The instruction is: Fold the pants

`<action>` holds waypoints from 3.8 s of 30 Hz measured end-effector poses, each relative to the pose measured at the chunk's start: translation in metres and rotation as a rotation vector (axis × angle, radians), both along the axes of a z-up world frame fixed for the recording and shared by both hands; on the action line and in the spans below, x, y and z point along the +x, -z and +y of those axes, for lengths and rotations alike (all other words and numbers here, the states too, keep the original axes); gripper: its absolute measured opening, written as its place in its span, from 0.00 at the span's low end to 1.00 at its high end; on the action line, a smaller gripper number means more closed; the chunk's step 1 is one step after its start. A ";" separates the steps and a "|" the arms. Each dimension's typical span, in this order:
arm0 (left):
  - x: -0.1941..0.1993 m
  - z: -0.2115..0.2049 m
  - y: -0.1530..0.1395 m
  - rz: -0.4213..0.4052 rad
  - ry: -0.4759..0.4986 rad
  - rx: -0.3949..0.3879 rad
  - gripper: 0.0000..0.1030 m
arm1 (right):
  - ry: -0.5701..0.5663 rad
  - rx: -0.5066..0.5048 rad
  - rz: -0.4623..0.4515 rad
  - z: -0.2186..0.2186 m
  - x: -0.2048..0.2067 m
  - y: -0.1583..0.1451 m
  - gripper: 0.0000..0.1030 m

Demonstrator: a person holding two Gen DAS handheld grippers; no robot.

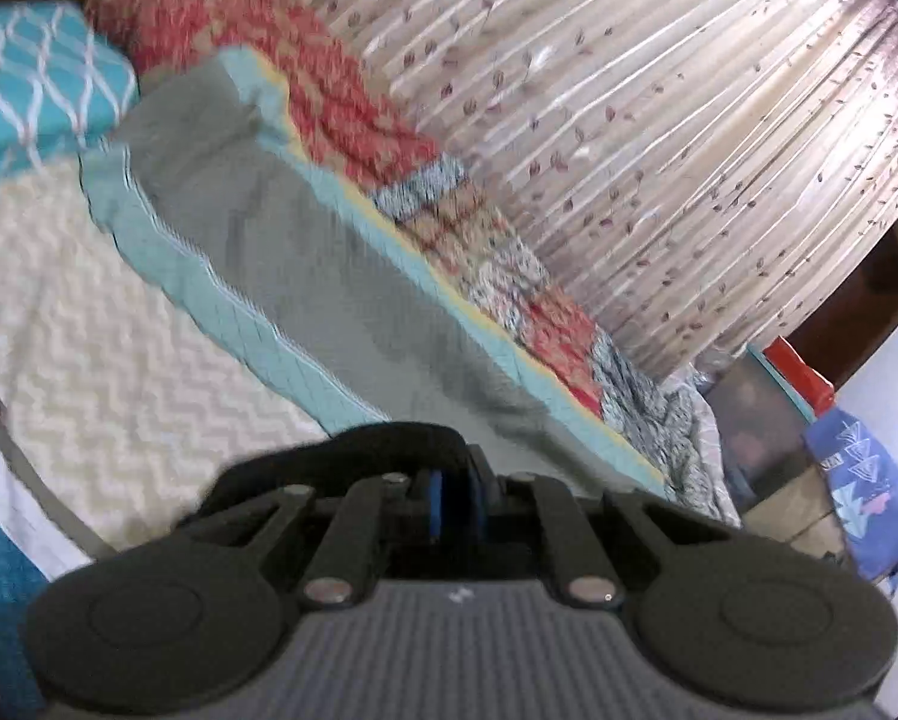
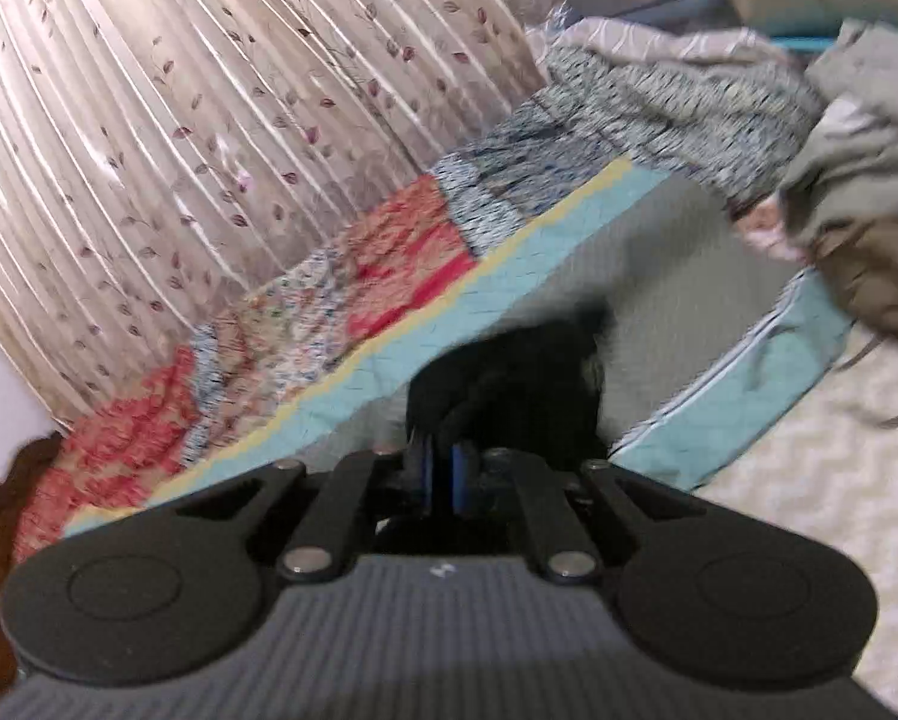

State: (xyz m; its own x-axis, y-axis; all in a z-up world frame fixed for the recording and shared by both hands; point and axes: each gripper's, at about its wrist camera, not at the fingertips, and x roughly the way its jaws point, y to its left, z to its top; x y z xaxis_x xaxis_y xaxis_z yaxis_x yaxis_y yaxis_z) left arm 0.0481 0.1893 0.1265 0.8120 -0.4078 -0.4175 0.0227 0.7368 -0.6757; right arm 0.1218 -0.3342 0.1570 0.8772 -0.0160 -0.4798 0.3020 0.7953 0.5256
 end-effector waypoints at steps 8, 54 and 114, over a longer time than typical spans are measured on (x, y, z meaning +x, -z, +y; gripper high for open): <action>-0.027 -0.012 0.088 0.248 0.119 -0.030 0.08 | 0.105 0.162 0.209 -0.066 -0.103 0.098 0.09; -0.033 -0.026 0.131 0.428 0.159 0.017 0.08 | 0.098 -0.019 0.177 -0.079 -0.098 0.080 0.50; 0.211 -0.066 0.162 0.387 0.250 0.309 0.82 | 0.329 0.169 0.134 -0.089 -0.151 0.113 0.53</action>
